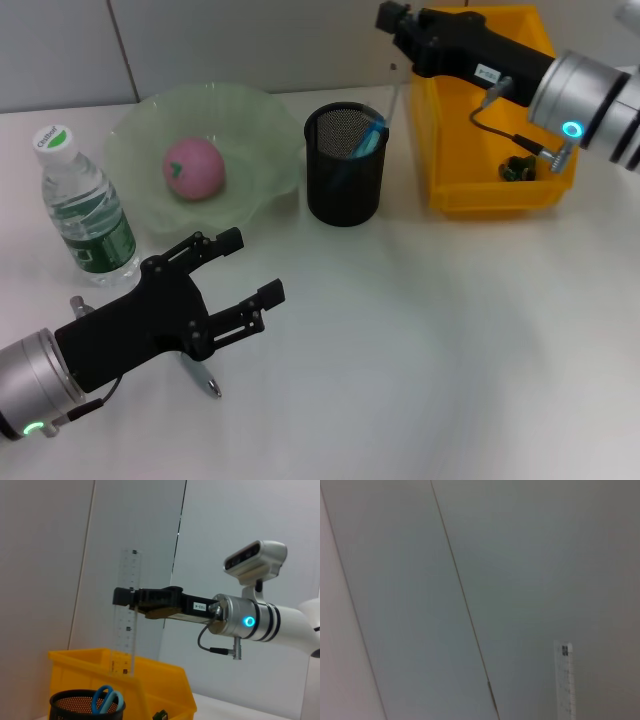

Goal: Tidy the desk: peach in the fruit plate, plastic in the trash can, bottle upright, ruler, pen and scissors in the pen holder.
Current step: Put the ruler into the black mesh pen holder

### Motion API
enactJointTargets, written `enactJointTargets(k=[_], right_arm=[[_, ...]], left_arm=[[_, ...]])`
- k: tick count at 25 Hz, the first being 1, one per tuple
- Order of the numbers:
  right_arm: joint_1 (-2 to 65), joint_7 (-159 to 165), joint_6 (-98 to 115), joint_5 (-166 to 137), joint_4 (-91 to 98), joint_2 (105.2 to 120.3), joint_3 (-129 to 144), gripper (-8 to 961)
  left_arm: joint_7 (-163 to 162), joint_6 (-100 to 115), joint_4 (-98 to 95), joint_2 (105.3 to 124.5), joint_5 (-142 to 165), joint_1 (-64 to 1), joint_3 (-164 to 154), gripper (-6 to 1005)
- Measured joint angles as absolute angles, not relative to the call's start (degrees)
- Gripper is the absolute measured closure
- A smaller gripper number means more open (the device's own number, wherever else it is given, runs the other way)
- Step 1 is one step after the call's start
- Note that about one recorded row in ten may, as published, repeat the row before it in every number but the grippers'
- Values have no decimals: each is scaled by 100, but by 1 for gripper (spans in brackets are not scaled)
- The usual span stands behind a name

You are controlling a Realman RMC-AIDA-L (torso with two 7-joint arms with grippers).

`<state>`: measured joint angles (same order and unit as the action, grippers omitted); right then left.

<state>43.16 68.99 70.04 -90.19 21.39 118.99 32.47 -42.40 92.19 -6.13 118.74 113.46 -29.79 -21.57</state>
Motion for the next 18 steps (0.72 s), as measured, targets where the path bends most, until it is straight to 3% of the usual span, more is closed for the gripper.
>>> enactJointTargets(k=[18], right_arm=[[4891, 6688, 6095, -8977, 1633, 11946, 3539, 943]], left_arm=[[-4227, 9216, -598, 11883, 11346, -2994, -2257, 184]])
